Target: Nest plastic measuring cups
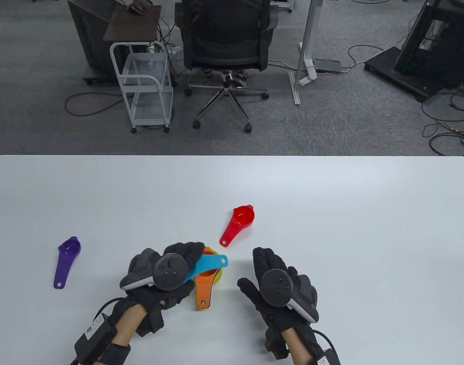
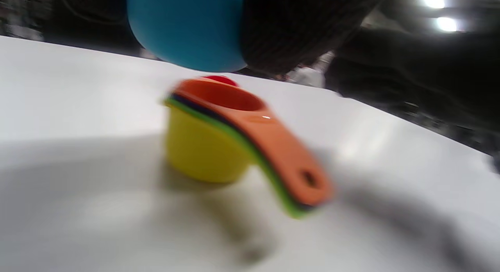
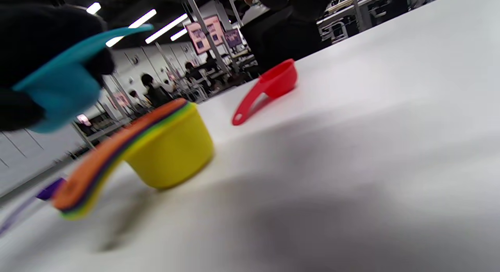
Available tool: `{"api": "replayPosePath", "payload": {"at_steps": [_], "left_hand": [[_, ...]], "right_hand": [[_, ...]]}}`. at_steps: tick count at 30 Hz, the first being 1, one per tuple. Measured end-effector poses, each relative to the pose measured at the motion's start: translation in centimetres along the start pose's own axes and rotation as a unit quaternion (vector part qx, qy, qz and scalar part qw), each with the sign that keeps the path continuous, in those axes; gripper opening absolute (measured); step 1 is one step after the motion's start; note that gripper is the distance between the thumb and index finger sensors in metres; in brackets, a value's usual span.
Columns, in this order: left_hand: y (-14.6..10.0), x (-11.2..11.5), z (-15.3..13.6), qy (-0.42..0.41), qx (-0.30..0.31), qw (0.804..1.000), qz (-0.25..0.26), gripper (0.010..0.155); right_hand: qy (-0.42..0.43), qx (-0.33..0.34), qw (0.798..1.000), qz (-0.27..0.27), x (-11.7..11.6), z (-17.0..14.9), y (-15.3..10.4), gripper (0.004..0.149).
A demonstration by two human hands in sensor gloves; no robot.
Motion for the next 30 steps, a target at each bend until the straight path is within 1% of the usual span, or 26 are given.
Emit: {"api": "replayPosePath", "payload": {"at_steps": [3, 4, 6, 8, 10, 11, 12, 13, 14, 15, 17, 21, 24, 26, 27, 30], "left_hand": [[0.9, 0.2, 2.1, -0.003, 0.047, 0.999, -0.021, 0.09], [1.2, 0.1, 2.7, 0.001, 0.055, 0.998, -0.018, 0.09], [1.7, 0.1, 3.2, 0.014, 0.059, 0.998, -0.015, 0.089], [1.9, 0.3, 3.3, 0.03, 0.058, 0.998, -0.012, 0.089], [2.0, 0.2, 3.1, 0.03, 0.044, 0.999, 0.008, 0.088], [2.0, -0.2, 2.9, 0.017, 0.031, 0.999, 0.03, 0.089], [2.0, -0.5, 2.6, 0.005, 0.021, 0.999, 0.044, 0.093], [2.1, -1.1, 2.0, -0.028, 0.009, 0.998, 0.061, 0.1], [2.2, -1.5, 1.5, -0.073, -0.006, 0.995, 0.073, 0.102], [2.3, -1.7, 1.1, -0.109, -0.032, 0.99, 0.085, 0.1], [2.5, -2.0, 0.6, -0.181, -0.101, 0.972, 0.107, 0.095], [3.9, -2.1, 1.3, -0.188, -0.162, 0.966, 0.077, 0.092], [4.8, -2.2, 1.9, -0.161, -0.185, 0.966, 0.078, 0.088], [5.2, -2.4, 2.2, -0.121, -0.195, 0.97, 0.073, 0.083], [5.4, -2.4, 2.2, -0.117, -0.197, 0.971, 0.067, 0.082], [5.6, -2.2, 2.3, -0.137, -0.195, 0.97, 0.05, 0.081]], "right_hand": [[0.066, 0.012, 0.998, 0.007, 0.2, 0.0, -0.1, 0.072], [0.096, 0.013, 0.995, 0.021, 0.1, -0.1, 0.0, 0.067], [0.117, 0.01, 0.992, 0.041, -0.1, -0.3, 0.2, 0.056], [0.136, 0.001, 0.99, 0.046, -0.2, -0.7, 0.4, 0.049], [0.191, 0.0, 0.98, 0.057, -0.2, -0.9, 0.4, 0.046], [0.226, -0.004, 0.973, 0.046, 0.0, -0.9, 0.3, 0.045], [0.24, -0.006, 0.97, 0.035, 0.2, -0.9, 0.2, 0.045], [0.245, -0.015, 0.969, 0.01, 0.5, -1.1, 0.0, 0.044], [0.248, -0.021, 0.969, -0.007, 0.6, -1.2, -0.2, 0.044], [0.252, -0.027, 0.967, -0.014, 0.6, -1.3, -0.2, 0.043], [0.262, -0.035, 0.964, -0.021, 0.3, -1.4, -0.2, 0.043], [0.266, -0.023, 0.964, -0.009, -0.5, -0.8, -0.2, 0.043], [0.261, -0.008, 0.965, 0.002, -0.8, -0.2, -0.3, 0.043], [0.259, 0.003, 0.966, 0.017, -1.0, 0.1, -0.2, 0.045], [0.258, 0.005, 0.966, 0.021, -1.1, 0.1, -0.2, 0.045], [0.242, 0.019, 0.969, 0.032, -1.4, 0.4, -0.1, 0.047]]}}
Point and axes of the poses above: the tracker on the back of each hand, its own z axis roughly to the thumb side, its own y axis roughly from the wrist to the fingertips, x = y × z, the point moved 3 cm from there along y, roughly from the wrist to the fingertips, and after that the axes turned 3 degrees about y, right-handed, at the moved point
